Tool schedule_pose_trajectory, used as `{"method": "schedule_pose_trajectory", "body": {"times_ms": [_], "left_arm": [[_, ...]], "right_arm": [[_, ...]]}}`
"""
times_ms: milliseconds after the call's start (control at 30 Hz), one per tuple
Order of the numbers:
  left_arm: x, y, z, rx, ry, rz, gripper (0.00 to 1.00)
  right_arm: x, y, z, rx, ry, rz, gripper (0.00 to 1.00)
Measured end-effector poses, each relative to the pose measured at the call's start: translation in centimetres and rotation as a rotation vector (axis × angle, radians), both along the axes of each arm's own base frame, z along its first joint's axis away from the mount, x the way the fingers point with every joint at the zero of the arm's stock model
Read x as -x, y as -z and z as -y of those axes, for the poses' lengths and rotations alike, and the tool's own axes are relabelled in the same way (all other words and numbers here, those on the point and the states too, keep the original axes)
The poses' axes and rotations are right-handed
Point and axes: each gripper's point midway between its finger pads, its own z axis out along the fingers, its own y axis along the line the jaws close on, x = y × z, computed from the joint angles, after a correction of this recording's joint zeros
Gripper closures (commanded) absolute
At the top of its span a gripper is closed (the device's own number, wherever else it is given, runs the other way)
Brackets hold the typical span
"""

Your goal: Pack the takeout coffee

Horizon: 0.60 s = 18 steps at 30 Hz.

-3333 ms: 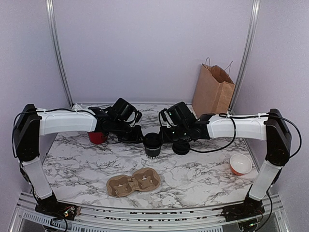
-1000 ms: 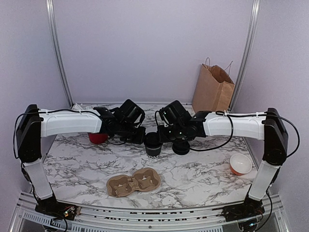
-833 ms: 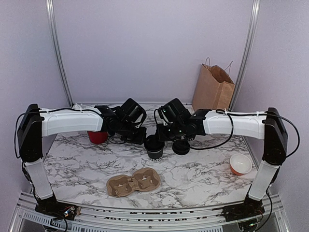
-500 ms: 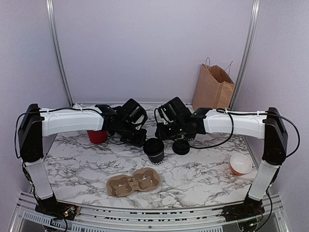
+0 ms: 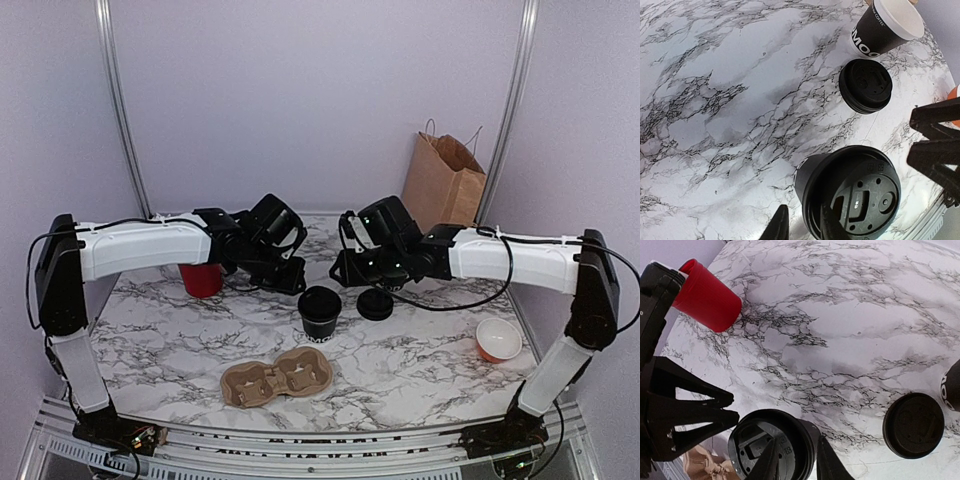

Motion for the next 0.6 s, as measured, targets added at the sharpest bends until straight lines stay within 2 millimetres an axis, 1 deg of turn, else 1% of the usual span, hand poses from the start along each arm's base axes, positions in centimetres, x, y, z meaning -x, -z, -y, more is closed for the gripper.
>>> {"method": "schedule_pose_trajectory", "body": {"times_ms": [33, 100, 200, 267, 367, 400, 467, 600], "left_arm": [[0.0, -0.2, -0.1, 0.001, -0.002, 0.003, 0.74], [0.0, -0.8, -0.2, 0.008, -0.005, 0.012, 0.73], [-0.2, -2.1, -0.7, 0.029, -0.017, 0.032, 0.69], [-0.2, -3.2, -1.0, 0.057, -0.023, 0.045, 0.67], [0.2, -4.2, -1.0, 0.107, -0.005, 0.042, 0.66], [0.4, -4.2, -0.9, 0.125, 0.005, 0.034, 0.66], [0.8, -3.7, -0.7, 0.14, 0.021, 0.016, 0.66], [1.9, -1.6, -0.8, 0.137, 0.042, -0.038, 0.66]], "right_arm": [[0.1, -0.2, 0.4, -0.021, -0.005, 0.002, 0.77], [0.3, -0.3, 1.3, -0.066, -0.014, -0.002, 0.83], [0.9, 0.2, 2.1, -0.151, -0.051, -0.038, 0.93], [1.4, 0.7, 2.1, -0.215, -0.085, -0.068, 0.99], [2.8, 1.2, 1.0, -0.318, -0.164, -0.119, 1.0], [3.3, 1.1, 0.6, -0.355, -0.19, -0.133, 1.0], [4.0, 0.7, -0.2, -0.422, -0.236, -0.153, 1.0], [4.4, -0.4, -1.5, -0.532, -0.293, -0.171, 1.0]]}}
